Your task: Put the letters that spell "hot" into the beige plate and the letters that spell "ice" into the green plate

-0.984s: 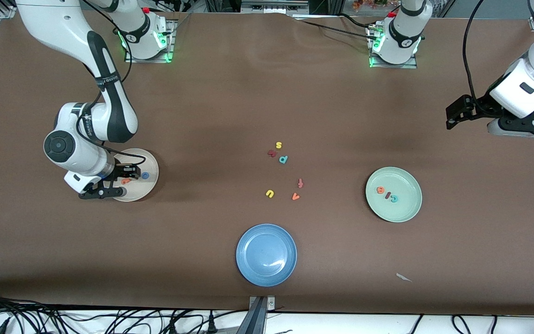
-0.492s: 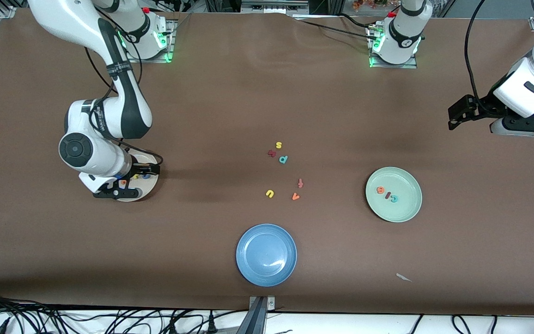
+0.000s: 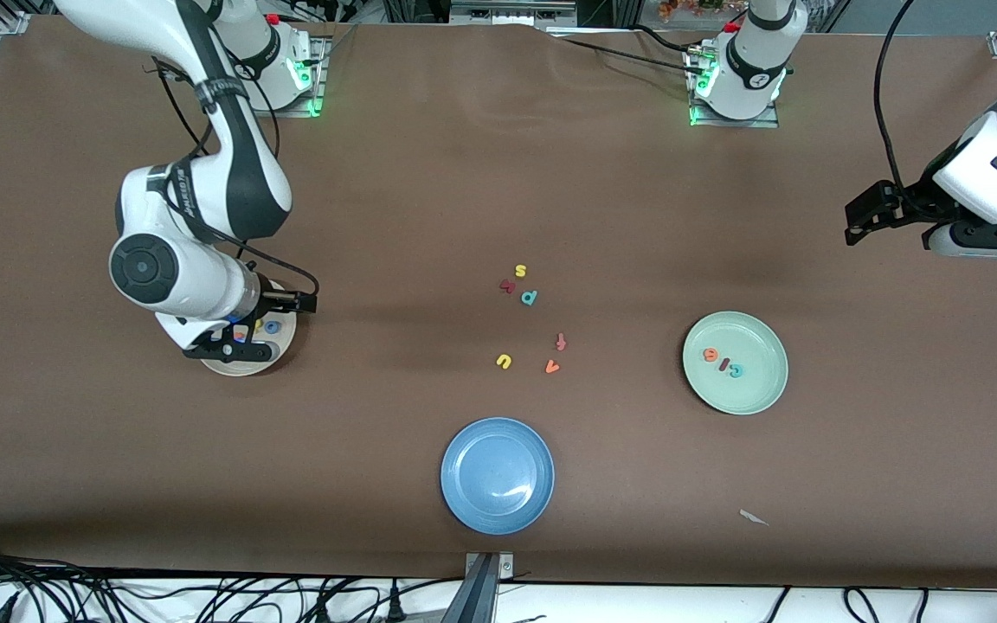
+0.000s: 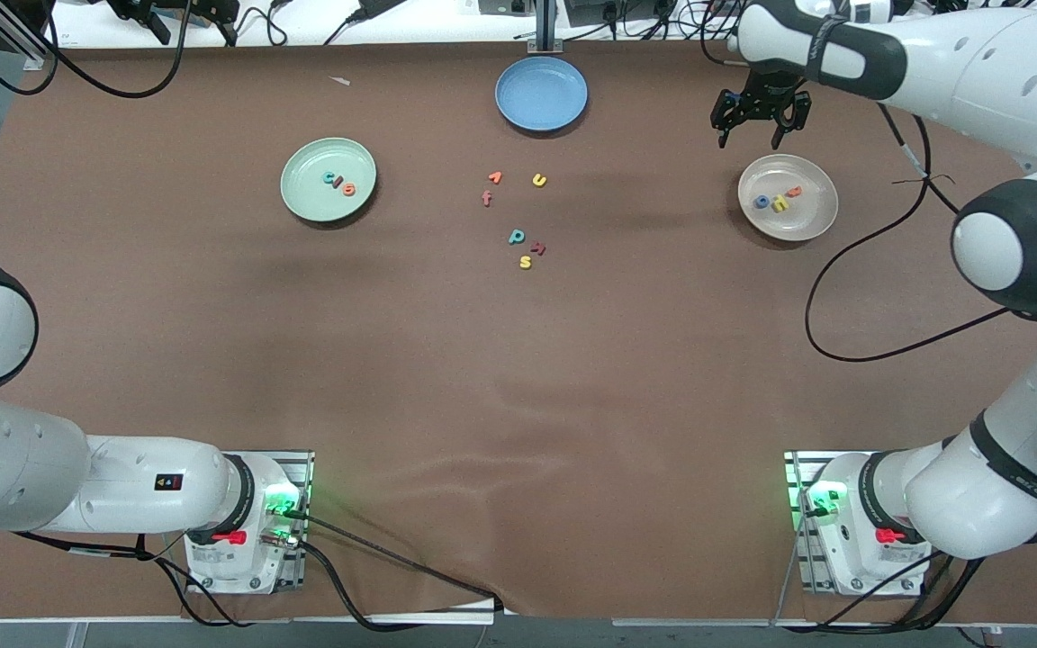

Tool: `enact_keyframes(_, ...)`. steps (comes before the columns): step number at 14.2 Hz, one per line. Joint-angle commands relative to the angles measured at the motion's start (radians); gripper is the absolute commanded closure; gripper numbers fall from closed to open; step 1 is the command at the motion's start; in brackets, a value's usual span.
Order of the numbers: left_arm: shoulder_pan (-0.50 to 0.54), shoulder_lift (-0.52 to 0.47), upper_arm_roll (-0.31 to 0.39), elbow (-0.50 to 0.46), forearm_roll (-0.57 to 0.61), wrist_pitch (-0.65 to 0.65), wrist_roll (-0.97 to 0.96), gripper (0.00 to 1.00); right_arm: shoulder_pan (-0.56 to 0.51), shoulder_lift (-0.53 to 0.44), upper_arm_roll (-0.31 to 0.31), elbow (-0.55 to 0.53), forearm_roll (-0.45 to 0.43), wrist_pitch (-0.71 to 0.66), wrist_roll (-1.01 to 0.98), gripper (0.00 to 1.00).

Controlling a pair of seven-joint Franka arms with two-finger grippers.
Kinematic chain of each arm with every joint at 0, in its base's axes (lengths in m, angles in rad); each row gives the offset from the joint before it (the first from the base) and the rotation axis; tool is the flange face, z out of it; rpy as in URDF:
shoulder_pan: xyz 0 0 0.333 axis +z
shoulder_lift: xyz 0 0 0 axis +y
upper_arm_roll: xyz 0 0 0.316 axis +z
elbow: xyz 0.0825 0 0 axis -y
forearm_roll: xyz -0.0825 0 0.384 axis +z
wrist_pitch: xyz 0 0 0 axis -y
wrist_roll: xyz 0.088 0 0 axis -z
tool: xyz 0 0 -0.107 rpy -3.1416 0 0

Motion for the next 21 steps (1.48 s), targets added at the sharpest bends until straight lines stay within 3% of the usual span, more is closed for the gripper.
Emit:
enact_keyframes(1, -0.005, 0.013, -0.004, 0.03, 0.014, -0.011, 0.017, 0.0, -0.128, -0.07, 0.083, -0.017, -0.006, -0.046, -0.002, 0.0)
enact_keyframes(3, -0.014, 0.013, -0.01, 0.032, 0.019, -0.011, 0.015, 0.0, -0.153, -0.117, 0.081, -0.028, -0.012, -0.066, -0.029, 0.0)
enact_keyframes(5, -0.012, 0.013, -0.01, 0.032, 0.02, -0.011, 0.017, 0.0, -0.185, -0.171, 0.083, -0.039, -0.072, -0.096, -0.092, 0.0)
enact_keyframes(10, -0.006, 0.013, -0.009, 0.032, 0.022, -0.009, 0.017, 0.0, -0.236, -0.291, 0.083, 0.01, -0.141, -0.26, -0.108, 0.0)
enact_keyframes(16, -0.006, 0.013, -0.009, 0.033, 0.022, -0.009, 0.015, 0.0, -0.243, -0.327, 0.051, 0.147, -0.133, -0.431, -0.112, 0.0)
enact_keyframes(21, -0.011, 0.013, -0.009, 0.033, 0.032, -0.009, 0.017, 0.0, -0.251, -0.335, 0.041, 0.171, -0.132, -0.425, -0.203, 0.0)
